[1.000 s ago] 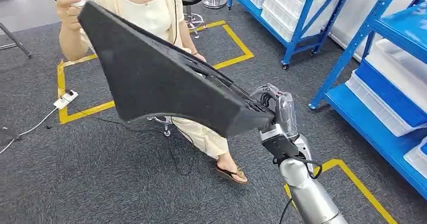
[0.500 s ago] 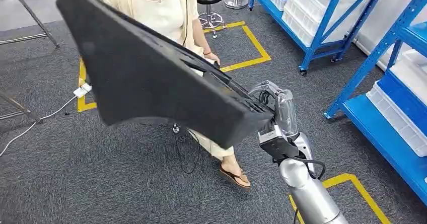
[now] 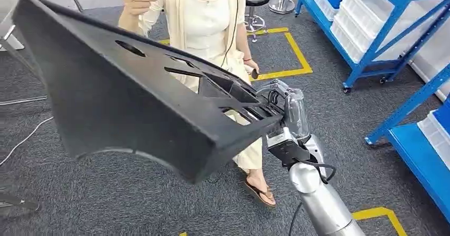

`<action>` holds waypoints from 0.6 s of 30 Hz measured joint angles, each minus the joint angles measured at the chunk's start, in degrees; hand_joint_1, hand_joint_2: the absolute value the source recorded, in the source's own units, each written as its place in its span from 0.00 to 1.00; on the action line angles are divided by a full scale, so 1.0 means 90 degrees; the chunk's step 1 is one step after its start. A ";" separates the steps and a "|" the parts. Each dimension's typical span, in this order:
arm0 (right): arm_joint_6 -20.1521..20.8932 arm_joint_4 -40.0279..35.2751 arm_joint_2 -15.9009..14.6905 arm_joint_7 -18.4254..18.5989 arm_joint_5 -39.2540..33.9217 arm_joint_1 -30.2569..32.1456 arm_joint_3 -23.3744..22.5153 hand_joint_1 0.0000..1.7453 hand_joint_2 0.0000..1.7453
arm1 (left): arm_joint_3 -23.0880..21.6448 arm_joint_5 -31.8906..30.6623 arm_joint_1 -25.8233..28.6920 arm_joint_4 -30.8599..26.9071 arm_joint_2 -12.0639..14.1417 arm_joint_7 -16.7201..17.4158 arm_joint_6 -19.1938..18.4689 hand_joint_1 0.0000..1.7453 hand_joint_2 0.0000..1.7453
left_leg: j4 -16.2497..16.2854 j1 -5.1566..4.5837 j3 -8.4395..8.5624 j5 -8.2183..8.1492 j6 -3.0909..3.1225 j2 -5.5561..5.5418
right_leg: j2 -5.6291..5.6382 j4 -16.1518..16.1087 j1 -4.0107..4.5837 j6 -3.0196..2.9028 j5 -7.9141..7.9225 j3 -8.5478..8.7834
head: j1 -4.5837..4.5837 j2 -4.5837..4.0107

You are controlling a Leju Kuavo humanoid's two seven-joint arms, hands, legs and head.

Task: Take the parts from the cabinet and place them on the table.

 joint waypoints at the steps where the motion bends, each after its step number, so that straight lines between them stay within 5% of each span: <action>1: 0.0002 0.0012 0.0000 0.0000 -0.0002 -0.0038 0.0017 1.00 1.00 | 0.0000 0.0000 0.0000 0.0000 -0.0003 0.0000 0.0010 0.00 0.00 | 0.0071 0.0027 -0.0022 -0.0034 -0.0061 -0.0066 | 0.0100 -0.0550 -0.0064 0.0102 0.0207 0.0273 | 0.0007 0.0000; 2: 0.0012 0.0041 0.0005 0.0000 -0.0014 -0.0090 0.0029 1.00 1.00 | 0.0002 0.0000 0.0000 -0.0002 0.0012 -0.0007 0.0015 0.00 0.00 | 0.0162 0.0009 -0.0089 -0.0078 -0.0141 -0.0117 | 0.0288 -0.0750 -0.0081 0.0111 0.0160 0.0342 | 0.0020 0.0000; 3: 0.0027 0.0054 0.0015 0.0000 -0.0027 -0.0126 0.0049 1.00 1.00 | 0.0002 0.0000 -0.0003 -0.0002 0.0000 -0.0012 0.0015 0.00 0.00 | 0.0223 0.0015 -0.0141 -0.0105 -0.0196 -0.0174 | 0.0263 -0.0760 -0.0046 -0.0052 0.0183 0.0361 | 0.0005 0.0000; 6: 0.0039 0.0114 0.0022 0.0002 -0.0056 -0.0236 0.0080 1.00 1.00 | 0.0012 0.0005 0.0060 0.0000 -0.0012 -0.0022 0.0015 0.00 0.00 | 0.0200 0.0076 -0.0210 -0.0047 -0.0280 -0.0277 | 0.0143 -0.0728 0.0002 -0.0212 0.0222 0.0345 | 0.0002 0.0000; 7: 0.0041 0.0124 0.0029 0.0002 -0.0058 -0.0269 0.0095 1.00 1.00 | 0.0015 0.0007 0.0069 0.0000 -0.0012 -0.0022 0.0015 0.00 0.00 | 0.0262 0.0098 -0.0216 -0.0095 -0.0297 -0.0169 | 0.0098 -0.0739 -0.0017 -0.0251 0.0233 0.0350 | 0.0002 0.0000; 8: 0.0041 0.0126 0.0036 0.0002 -0.0068 -0.0279 0.0107 1.00 1.00 | 0.0015 0.0007 0.0064 0.0000 -0.0022 -0.0024 0.0017 0.00 0.00 | 0.0484 0.0068 -0.0321 -0.0246 -0.0312 0.0121 | 0.0063 -0.0740 -0.0002 -0.0299 0.0231 0.0357 | -0.0021 0.0000; 9: 0.0041 0.0126 0.0034 0.0000 -0.0075 -0.0287 0.0114 1.00 1.00 | 0.0015 0.0010 0.0053 0.0000 -0.0027 -0.0024 0.0015 0.00 0.00 | 0.0915 0.0072 -0.0535 -0.0482 -0.0328 0.0280 | 0.0006 -0.0739 0.0034 -0.0339 0.0228 0.0355 | -0.0024 0.0000; 11: 0.0041 0.0148 0.0032 0.0002 -0.0080 -0.0289 0.0126 1.00 1.00 | 0.0015 0.0010 0.0043 0.0000 -0.0034 -0.0027 0.0005 0.00 0.00 | 0.1921 0.0080 -0.1044 -0.0902 -0.0326 0.0391 | -0.0124 -0.0738 0.0101 -0.0370 0.0208 0.0353 | -0.0024 0.0000; 12: 0.0041 0.0168 0.0034 0.0002 -0.0080 -0.0294 0.0138 1.00 1.00 | 0.0015 0.0010 0.0049 0.0000 -0.0039 -0.0034 -0.0029 0.00 0.00 | 0.2224 0.0079 -0.1211 -0.0959 -0.0308 0.0395 | -0.0187 -0.0738 0.0133 -0.0385 0.0198 0.0354 | -0.0024 0.0000; 14: 0.0041 0.0187 0.0034 0.0005 -0.0085 -0.0333 0.0172 1.00 1.00 | 0.0017 0.0041 0.0059 0.0000 -0.0037 -0.0053 -0.0068 0.00 0.00 | 0.1927 0.0060 -0.1089 -0.0690 -0.0227 0.0397 | -0.0288 -0.0738 0.0181 -0.0407 0.0184 0.0363 | -0.0024 0.0000; 16: 0.0044 0.0187 0.0039 0.0010 -0.0085 -0.0411 0.0214 1.00 1.00 | 0.0017 0.0051 0.0055 -0.0002 -0.0037 -0.0063 -0.0102 0.00 0.00 | 0.0730 -0.0049 -0.0439 -0.0133 -0.0076 0.0560 | -0.0393 -0.0741 0.0199 -0.0431 0.0163 0.0402 | -0.0024 0.0000; 17: 0.0046 0.0187 0.0044 0.0010 -0.0085 -0.0439 0.0231 1.00 1.00 | 0.0019 0.0058 0.0044 -0.0002 -0.0027 -0.0063 -0.0102 0.00 0.00 | 0.0348 -0.0145 -0.0242 -0.0134 0.0003 0.0840 | -0.0438 -0.0750 0.0200 -0.0434 0.0158 0.0413 | -0.0022 0.0000; 18: 0.0049 0.0190 0.0044 0.0010 -0.0087 -0.0457 0.0241 1.00 1.00 | 0.0022 0.0066 0.0026 -0.0002 -0.0017 -0.0063 -0.0099 0.00 0.00 | 0.0320 -0.0167 -0.0237 -0.0157 0.0008 0.0841 | -0.0474 -0.0758 0.0258 -0.0409 0.0147 0.0402 | -0.0019 0.0000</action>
